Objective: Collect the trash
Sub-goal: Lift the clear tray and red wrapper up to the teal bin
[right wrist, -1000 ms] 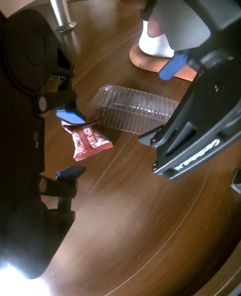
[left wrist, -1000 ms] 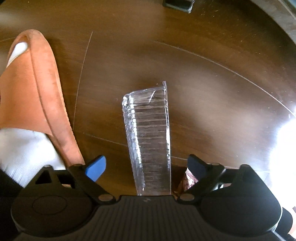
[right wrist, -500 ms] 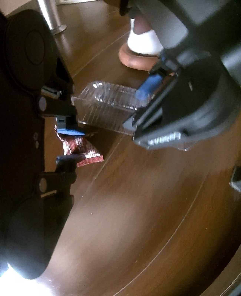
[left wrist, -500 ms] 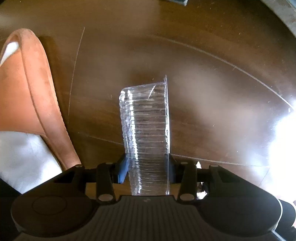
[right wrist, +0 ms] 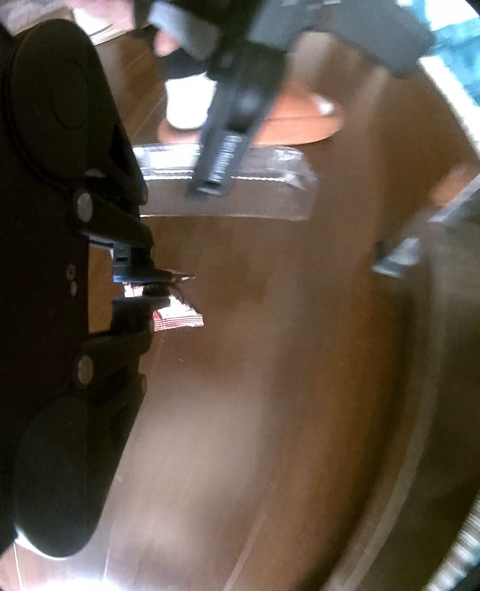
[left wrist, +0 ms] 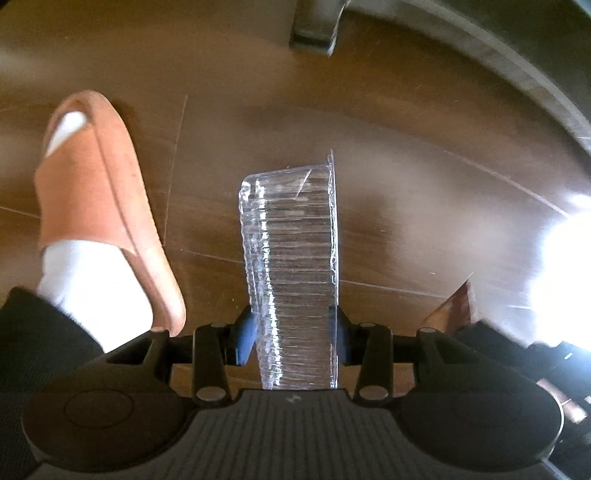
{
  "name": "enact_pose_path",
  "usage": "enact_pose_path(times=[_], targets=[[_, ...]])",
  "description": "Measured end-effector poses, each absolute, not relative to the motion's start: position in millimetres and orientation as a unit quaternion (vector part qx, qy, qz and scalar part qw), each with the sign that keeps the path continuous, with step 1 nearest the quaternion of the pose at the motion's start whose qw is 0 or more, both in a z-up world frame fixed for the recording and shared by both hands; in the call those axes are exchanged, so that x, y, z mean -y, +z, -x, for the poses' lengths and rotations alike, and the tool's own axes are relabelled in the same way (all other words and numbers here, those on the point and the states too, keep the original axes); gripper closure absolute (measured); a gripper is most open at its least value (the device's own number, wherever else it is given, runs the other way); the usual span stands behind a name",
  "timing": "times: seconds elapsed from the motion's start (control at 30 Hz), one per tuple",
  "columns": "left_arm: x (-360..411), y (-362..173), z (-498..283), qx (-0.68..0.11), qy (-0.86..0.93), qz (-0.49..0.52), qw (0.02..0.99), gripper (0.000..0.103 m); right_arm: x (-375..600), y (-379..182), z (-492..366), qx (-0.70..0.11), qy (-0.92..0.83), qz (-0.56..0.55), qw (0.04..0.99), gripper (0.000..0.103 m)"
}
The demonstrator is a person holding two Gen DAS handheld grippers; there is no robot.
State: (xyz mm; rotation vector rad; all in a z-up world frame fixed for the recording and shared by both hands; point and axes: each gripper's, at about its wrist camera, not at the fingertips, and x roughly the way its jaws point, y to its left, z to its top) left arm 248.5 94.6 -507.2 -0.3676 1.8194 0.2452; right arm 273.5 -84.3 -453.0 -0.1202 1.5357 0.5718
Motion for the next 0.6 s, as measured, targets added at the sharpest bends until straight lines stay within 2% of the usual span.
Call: enact_pose_path(times=[0.27,0.6], targets=[[-82,-392,-232,-0.725,0.050,0.158,0.668,0.061,113,-327,-267,-0.606,0.263,0.050,0.749,0.097],[-58,-238,-183,-0.609,0.012,0.115,0.784,0.061,135,-181,-205,-0.488,0.242,0.029,0.838,0.098]])
